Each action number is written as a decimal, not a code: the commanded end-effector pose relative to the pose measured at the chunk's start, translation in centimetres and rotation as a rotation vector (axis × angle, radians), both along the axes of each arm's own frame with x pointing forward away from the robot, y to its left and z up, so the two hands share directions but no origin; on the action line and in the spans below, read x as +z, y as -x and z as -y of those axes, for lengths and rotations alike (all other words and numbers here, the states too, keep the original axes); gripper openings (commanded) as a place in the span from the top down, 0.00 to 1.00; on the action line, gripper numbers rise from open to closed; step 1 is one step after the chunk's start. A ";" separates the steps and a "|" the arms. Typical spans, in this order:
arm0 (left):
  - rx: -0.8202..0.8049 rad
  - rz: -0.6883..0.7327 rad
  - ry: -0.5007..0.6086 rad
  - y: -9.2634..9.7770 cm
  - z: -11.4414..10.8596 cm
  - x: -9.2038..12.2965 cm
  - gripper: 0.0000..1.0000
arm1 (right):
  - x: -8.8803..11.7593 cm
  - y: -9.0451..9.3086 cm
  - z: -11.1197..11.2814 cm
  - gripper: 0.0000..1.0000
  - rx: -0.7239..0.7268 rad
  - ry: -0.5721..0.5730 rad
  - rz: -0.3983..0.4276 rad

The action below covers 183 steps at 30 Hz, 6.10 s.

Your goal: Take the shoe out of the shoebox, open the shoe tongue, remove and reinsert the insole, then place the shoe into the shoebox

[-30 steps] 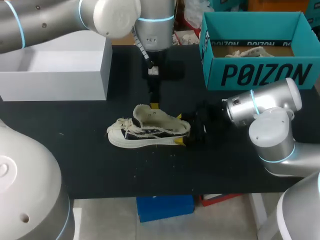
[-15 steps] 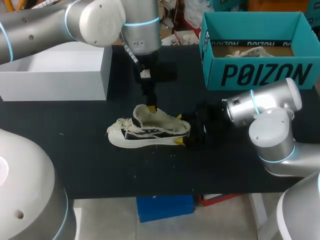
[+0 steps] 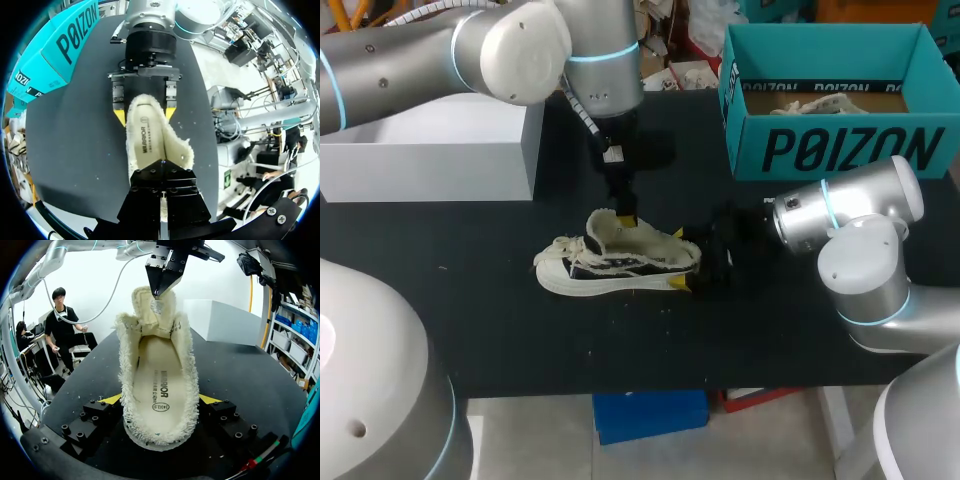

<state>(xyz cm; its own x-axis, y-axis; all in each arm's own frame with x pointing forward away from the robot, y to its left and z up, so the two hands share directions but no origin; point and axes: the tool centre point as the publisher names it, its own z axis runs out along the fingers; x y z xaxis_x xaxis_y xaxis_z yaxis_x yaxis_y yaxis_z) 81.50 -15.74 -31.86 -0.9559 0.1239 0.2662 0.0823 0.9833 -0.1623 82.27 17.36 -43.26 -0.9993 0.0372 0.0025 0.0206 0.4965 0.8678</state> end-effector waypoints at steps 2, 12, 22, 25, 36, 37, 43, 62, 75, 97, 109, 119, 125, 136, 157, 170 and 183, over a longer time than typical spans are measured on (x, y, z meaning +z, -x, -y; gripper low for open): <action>0.013 -0.012 0.003 0.2 0.0 -1.0 1.00 | -0.3 0.0 0.0 1.00 -0.002 0.001 0.000; 0.013 -0.012 0.003 0.2 0.0 -1.0 1.00 | -0.3 0.0 0.0 1.00 -0.002 0.001 0.000; 0.006 -0.025 0.004 0.1 0.3 -2.2 1.00 | -0.3 0.0 0.0 1.00 -0.002 0.001 0.000; 0.012 -0.039 0.006 0.0 0.2 -3.0 1.00 | -0.3 0.0 0.0 1.00 -0.002 0.001 0.000; 0.010 -0.083 0.011 0.8 0.4 -5.2 1.00 | -0.3 0.0 0.0 1.00 -0.002 0.001 0.000; 0.010 -0.084 0.011 0.9 0.5 -5.4 1.00 | -0.3 0.0 0.0 1.00 -0.002 0.001 0.000; 0.009 -0.089 0.004 1.8 0.8 -6.2 1.00 | -0.3 0.0 0.0 1.00 -0.002 0.001 0.000; 0.039 -0.107 -0.042 3.6 0.5 -9.1 1.00 | -0.3 0.0 0.0 1.00 -0.002 0.001 0.000; 0.068 -0.075 -0.083 4.1 0.5 -10.4 1.00 | -0.3 0.0 0.0 1.00 -0.002 0.001 0.000; 0.096 0.040 -0.122 3.7 0.1 -11.0 0.54 | -0.3 0.0 0.0 1.00 -0.002 0.001 0.000; 0.177 0.400 -0.287 2.8 -1.8 -14.0 0.54 | -0.3 0.0 0.0 1.00 -0.002 0.001 0.000; 0.162 0.583 -0.293 0.7 -3.2 -16.6 0.55 | -0.3 0.0 0.0 1.00 -0.002 0.001 0.000; 0.185 0.666 -0.240 -0.4 -3.6 -16.9 0.57 | -0.3 0.0 0.0 1.00 -0.002 0.001 0.000; 0.200 0.828 -0.133 -1.6 -3.8 -15.6 0.60 | -0.3 0.0 0.0 1.00 -0.002 0.001 0.000; 0.196 0.802 -0.095 -2.2 -2.4 -14.4 1.00 | -0.3 0.0 0.0 1.00 -0.002 0.001 0.000; 0.170 0.617 -0.040 -0.9 -2.1 -13.0 1.00 | -0.3 0.0 0.0 1.00 -0.002 0.001 0.000; 0.181 0.517 0.060 -0.2 -2.0 -11.5 1.00 | -0.3 0.0 0.0 1.00 -0.002 0.001 0.000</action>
